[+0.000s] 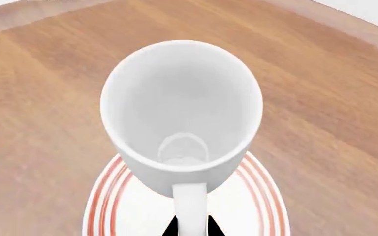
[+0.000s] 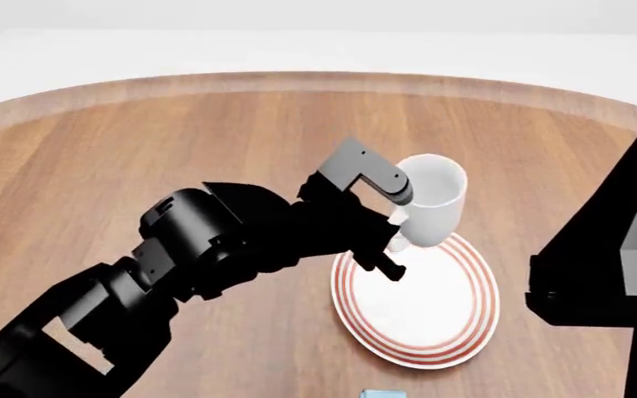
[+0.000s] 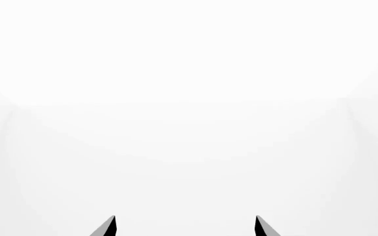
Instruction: Pick up the white mug and put it on the plate, and put the chocolate pudding to the right of the plate.
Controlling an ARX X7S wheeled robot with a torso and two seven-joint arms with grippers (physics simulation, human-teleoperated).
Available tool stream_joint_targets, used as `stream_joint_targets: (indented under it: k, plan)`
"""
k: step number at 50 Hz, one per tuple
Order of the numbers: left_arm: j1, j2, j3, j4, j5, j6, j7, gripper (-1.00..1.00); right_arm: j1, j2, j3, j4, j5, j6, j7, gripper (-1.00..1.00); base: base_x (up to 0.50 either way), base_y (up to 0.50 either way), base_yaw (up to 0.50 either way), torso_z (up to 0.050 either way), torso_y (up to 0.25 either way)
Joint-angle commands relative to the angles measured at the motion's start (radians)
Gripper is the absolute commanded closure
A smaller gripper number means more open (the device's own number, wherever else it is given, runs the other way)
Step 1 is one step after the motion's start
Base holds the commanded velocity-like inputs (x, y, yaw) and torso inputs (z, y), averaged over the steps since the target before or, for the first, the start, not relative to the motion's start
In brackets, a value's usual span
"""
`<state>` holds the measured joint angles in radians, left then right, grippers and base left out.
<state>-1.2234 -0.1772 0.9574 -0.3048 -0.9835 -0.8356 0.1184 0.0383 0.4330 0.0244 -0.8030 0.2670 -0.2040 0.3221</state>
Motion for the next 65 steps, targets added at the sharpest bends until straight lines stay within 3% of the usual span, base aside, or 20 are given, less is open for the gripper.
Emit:
stream_joint_targets:
  k: [1, 16, 31, 37, 65]
  plan:
    - [-0.008, 0.092, -0.032, -0.168, 0.007, 0.032, 0.061, 1.00, 0.000, -0.013, 0.027, -0.001, -0.008, -0.001, -0.019, -1.00, 0.00, 0.00, 0.00, 0.000, 0.000]
    - [-0.014, 0.175, 0.027, -0.405, 0.010, 0.113, 0.123, 1.00, 0.003, -0.006, 0.034, -0.006, 0.008, 0.007, -0.009, -1.00, 0.00, 0.00, 0.00, 0.000, 0.000]
    - [-0.105, 0.177, 0.457, -0.537, -0.370, 0.309, 0.095, 1.00, 0.001, -0.004, 0.030, -0.002, 0.011, 0.003, -0.006, -1.00, 0.00, 0.00, 0.00, 0.000, 0.001]
    - [-0.133, 0.177, 0.561, -0.536, -0.431, 0.343, 0.084, 1.00, 0.002, -0.003, 0.028, -0.003, 0.011, 0.004, -0.004, -1.00, 0.00, 0.00, 0.00, 0.000, 0.000]
    - [-0.094, 0.177, 0.600, -0.535, -0.389, 0.346, 0.040, 1.00, -0.002, 0.001, 0.025, 0.003, 0.015, -0.002, 0.002, -1.00, 0.00, 0.00, 0.00, 0.000, 0.000]
